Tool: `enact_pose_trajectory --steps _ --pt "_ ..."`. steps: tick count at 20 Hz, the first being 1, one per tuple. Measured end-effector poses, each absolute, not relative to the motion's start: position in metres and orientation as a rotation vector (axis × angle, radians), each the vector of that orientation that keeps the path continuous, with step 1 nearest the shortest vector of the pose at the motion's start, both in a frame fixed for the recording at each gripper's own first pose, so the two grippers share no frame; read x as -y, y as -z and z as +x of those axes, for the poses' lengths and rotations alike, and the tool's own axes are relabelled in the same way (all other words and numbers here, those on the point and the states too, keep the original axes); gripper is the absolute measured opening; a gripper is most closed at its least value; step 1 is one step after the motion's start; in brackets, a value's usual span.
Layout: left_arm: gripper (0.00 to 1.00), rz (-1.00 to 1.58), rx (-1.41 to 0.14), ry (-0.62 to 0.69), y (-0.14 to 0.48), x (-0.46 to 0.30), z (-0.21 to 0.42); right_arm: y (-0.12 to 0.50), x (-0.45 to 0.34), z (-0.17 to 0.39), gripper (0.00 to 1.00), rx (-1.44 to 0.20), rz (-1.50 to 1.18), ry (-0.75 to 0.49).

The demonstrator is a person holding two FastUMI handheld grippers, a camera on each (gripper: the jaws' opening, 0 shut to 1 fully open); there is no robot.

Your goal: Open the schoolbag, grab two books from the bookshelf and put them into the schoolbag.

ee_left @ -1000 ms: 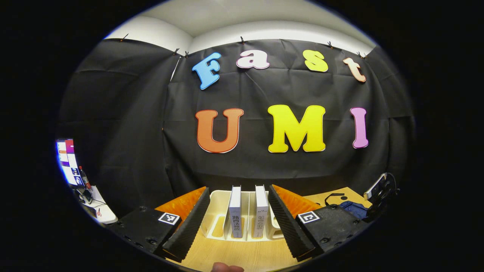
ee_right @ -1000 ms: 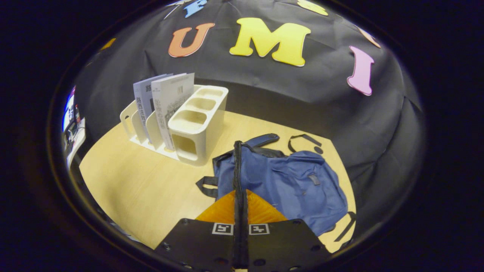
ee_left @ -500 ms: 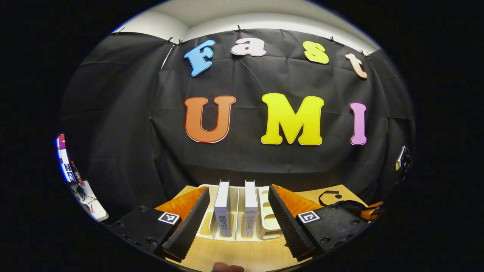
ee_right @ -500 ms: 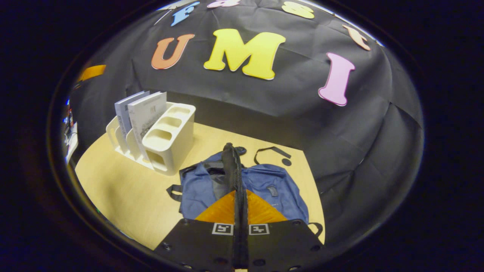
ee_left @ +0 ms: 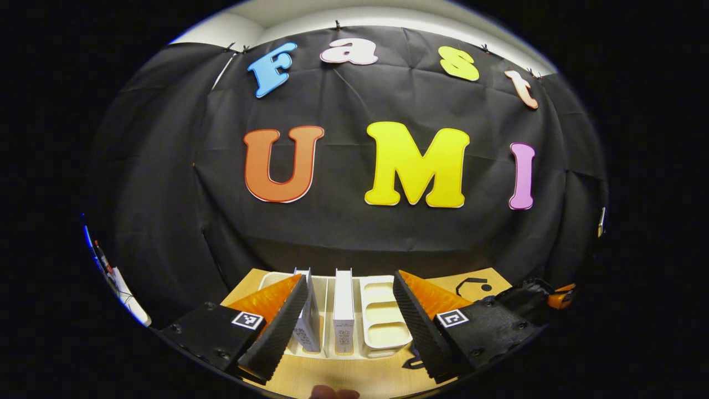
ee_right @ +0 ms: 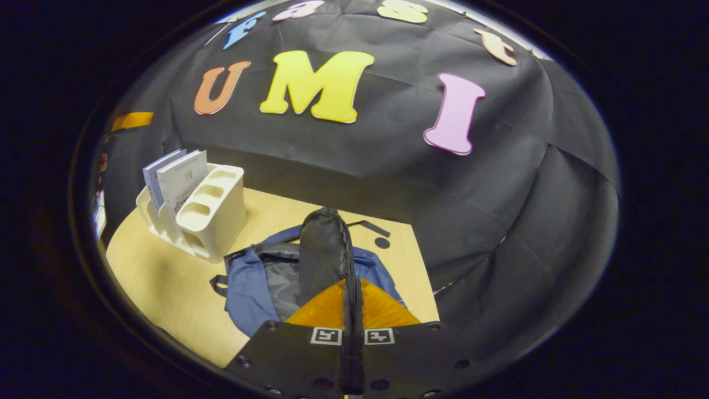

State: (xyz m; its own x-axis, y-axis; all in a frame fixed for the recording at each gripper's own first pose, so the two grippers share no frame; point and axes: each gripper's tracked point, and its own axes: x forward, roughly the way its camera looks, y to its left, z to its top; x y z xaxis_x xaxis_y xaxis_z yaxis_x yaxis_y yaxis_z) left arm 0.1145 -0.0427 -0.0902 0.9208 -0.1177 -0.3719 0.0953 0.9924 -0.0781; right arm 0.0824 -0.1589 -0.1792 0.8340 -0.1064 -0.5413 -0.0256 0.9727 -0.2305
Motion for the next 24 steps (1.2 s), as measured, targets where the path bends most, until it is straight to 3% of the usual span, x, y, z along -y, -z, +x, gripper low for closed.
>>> enact_pose_trajectory --steps 5,24 --pt "0.97 -0.047 -0.469 0.155 0.100 0.057 0.142 0.177 0.173 0.090 0.00 -0.581 -0.223 0.035" --pt "0.97 0.051 -1.108 0.275 0.234 0.055 0.189 0.181 0.192 0.099 0.00 -0.619 -0.186 0.005"
